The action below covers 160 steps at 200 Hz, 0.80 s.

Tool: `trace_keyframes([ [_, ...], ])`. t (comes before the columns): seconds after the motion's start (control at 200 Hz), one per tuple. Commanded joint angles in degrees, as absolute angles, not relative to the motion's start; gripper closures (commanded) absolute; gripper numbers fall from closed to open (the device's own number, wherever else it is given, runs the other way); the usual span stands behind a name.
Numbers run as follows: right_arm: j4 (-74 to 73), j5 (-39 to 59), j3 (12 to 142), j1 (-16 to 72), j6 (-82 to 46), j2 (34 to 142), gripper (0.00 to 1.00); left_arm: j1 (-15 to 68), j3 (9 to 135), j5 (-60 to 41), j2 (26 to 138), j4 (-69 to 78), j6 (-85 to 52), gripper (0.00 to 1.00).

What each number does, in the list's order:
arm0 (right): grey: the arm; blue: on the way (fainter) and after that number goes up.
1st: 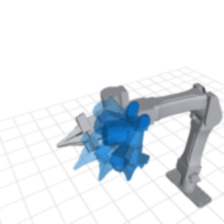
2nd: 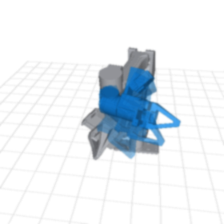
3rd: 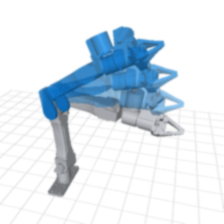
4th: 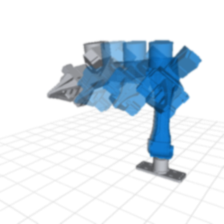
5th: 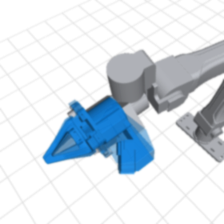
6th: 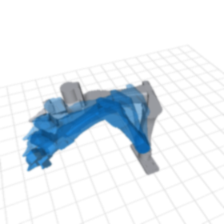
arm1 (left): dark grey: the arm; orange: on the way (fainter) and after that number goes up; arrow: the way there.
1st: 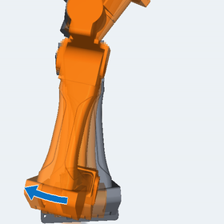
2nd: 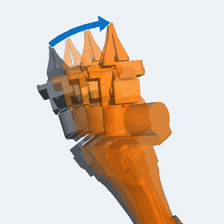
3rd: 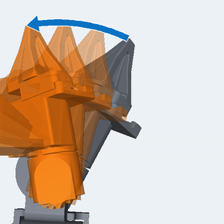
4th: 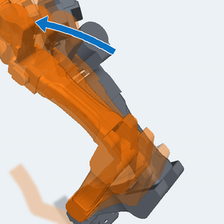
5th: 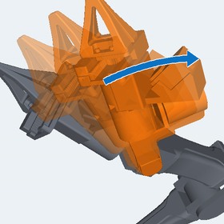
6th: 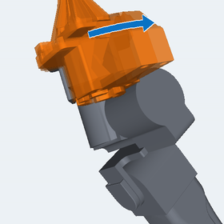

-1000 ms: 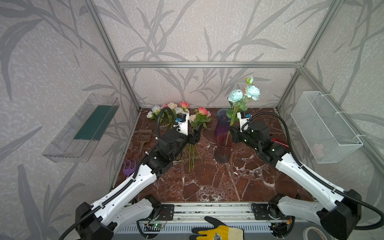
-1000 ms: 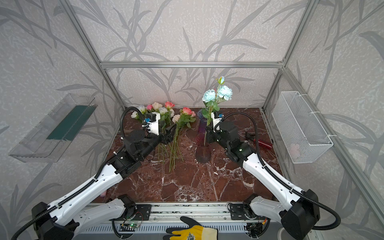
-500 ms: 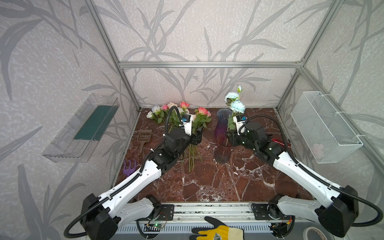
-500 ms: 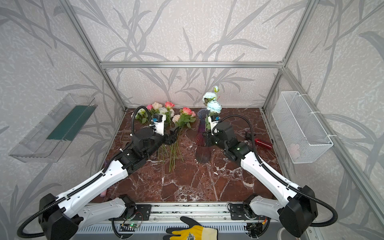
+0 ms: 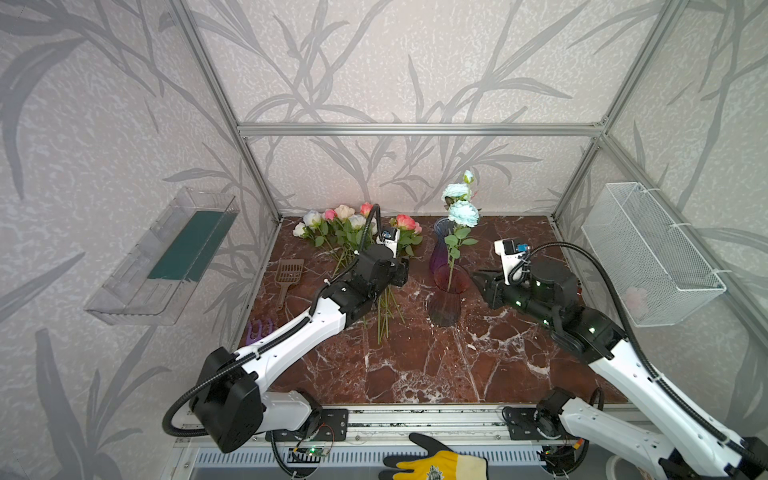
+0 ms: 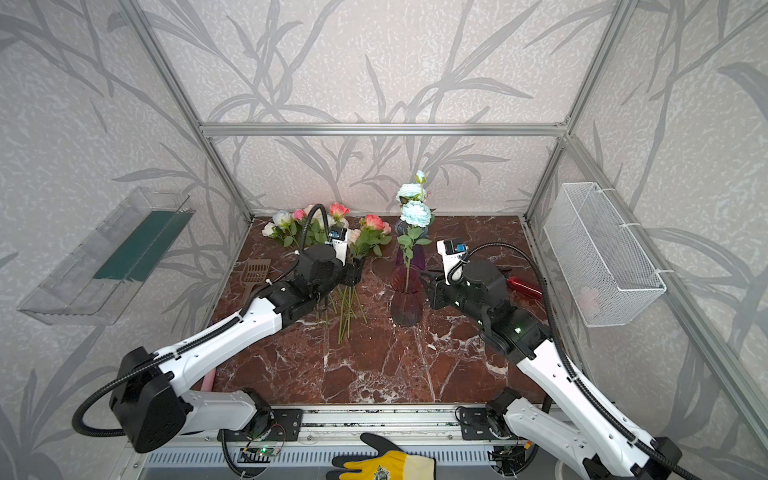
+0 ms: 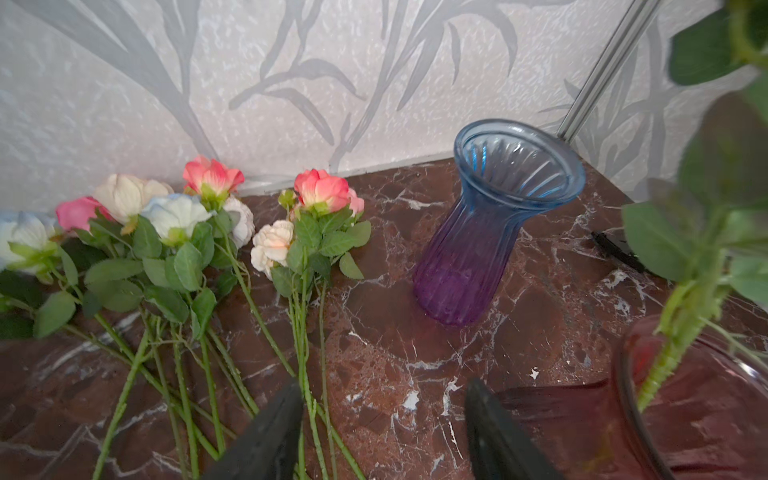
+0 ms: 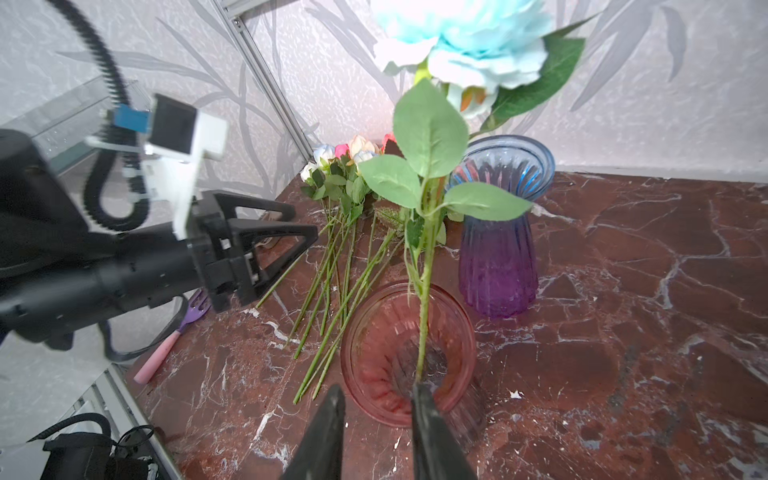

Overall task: Arrange the flowers into the vase
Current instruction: 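Open right gripper and draw back while left gripper reaches to the stems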

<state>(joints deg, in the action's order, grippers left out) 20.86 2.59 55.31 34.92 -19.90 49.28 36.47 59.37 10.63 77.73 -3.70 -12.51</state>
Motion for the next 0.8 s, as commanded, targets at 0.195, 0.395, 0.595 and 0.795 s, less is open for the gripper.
trace_keyframes([
  [0.195, 24.6, -4.0, 47.1, 34.8, -21.6, 40.8, 0.74, 27.3, 76.9, 5.6, 99.9, -28.7, -20.6, 0.65],
  [0.395, 23.1, -2.7, 43.5, 34.2, -22.9, 40.2, 0.74, 25.3, 85.5, 6.3, 110.4, -40.9, -21.1, 0.70],
  [0.595, 22.3, -1.5, 42.5, 32.9, -22.8, 39.8, 0.74, 25.3, 85.3, 5.9, 113.3, -41.7, -19.3, 0.68],
  [0.795, 22.0, 0.3, 42.5, 31.5, -22.6, 40.4, 0.74, 25.3, 85.0, 2.7, 116.0, -39.9, -18.3, 0.69],
])
